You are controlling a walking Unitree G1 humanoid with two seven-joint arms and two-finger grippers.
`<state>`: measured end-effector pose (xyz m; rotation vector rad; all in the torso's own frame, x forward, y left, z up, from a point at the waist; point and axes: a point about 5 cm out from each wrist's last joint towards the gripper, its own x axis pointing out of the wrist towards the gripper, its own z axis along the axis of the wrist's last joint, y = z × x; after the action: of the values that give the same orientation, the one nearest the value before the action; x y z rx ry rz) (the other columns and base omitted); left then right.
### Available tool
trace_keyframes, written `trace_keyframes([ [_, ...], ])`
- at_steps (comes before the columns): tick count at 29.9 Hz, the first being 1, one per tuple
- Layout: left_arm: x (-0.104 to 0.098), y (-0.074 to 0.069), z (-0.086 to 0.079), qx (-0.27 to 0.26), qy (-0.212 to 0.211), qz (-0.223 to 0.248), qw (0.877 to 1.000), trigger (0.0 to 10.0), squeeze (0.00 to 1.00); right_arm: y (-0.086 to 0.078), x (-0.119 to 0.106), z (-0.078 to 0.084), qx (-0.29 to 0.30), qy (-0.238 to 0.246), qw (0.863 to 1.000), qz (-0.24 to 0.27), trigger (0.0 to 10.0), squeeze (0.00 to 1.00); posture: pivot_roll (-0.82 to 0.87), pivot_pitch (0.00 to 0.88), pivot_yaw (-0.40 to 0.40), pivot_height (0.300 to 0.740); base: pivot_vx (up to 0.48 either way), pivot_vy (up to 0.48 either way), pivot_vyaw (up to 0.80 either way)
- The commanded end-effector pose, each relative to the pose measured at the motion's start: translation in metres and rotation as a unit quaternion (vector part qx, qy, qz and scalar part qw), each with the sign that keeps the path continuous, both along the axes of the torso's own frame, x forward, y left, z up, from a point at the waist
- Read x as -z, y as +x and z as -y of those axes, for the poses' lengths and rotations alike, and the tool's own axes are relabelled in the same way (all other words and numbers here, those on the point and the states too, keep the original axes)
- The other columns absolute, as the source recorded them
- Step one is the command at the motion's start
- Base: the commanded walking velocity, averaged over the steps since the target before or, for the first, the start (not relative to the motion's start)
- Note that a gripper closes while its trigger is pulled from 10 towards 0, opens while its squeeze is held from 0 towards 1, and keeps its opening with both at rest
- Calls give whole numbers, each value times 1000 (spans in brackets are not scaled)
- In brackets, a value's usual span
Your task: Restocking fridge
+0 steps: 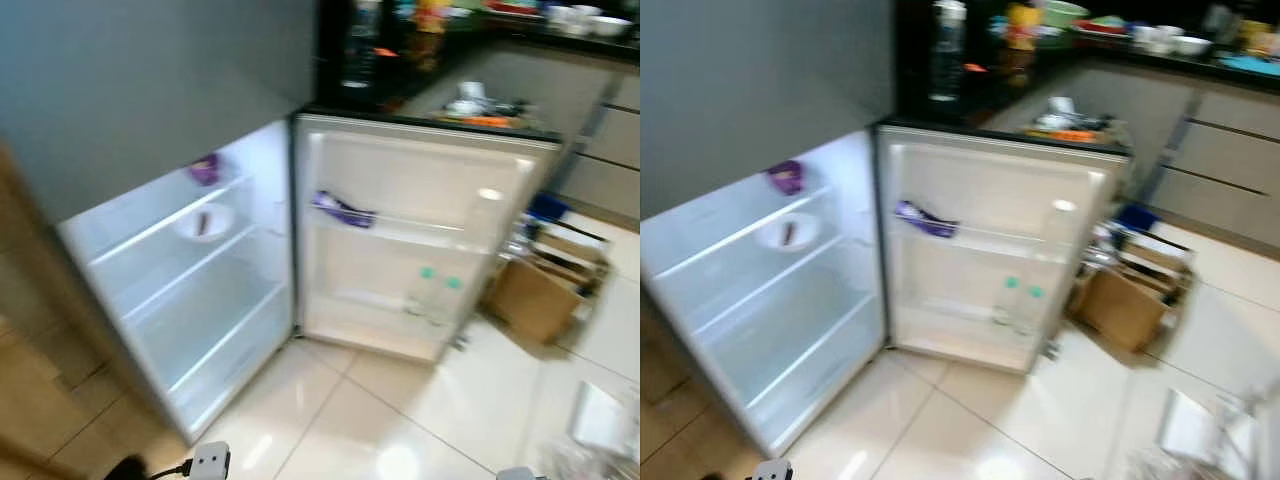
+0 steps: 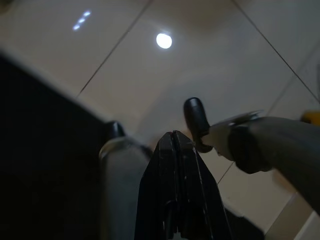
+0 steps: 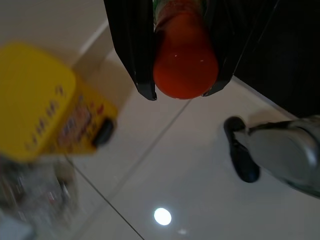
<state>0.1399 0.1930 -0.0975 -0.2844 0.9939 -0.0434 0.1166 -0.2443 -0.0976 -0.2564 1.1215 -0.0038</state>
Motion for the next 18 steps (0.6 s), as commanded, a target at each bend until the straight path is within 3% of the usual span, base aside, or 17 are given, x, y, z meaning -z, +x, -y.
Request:
trace_keyframes([
  [1,1,-1,3,7,3,-4,1000,10000,0,1,-1,2,4,-4,1000,1,10000,0,-65,0,-25,740,0,0,-800],
  [18,1,1,6,10,3,-6,1000,10000,0,0,-1,4,-5,-16,1000,-1,10000,0,-64,0,-26,740,0,0,-800],
])
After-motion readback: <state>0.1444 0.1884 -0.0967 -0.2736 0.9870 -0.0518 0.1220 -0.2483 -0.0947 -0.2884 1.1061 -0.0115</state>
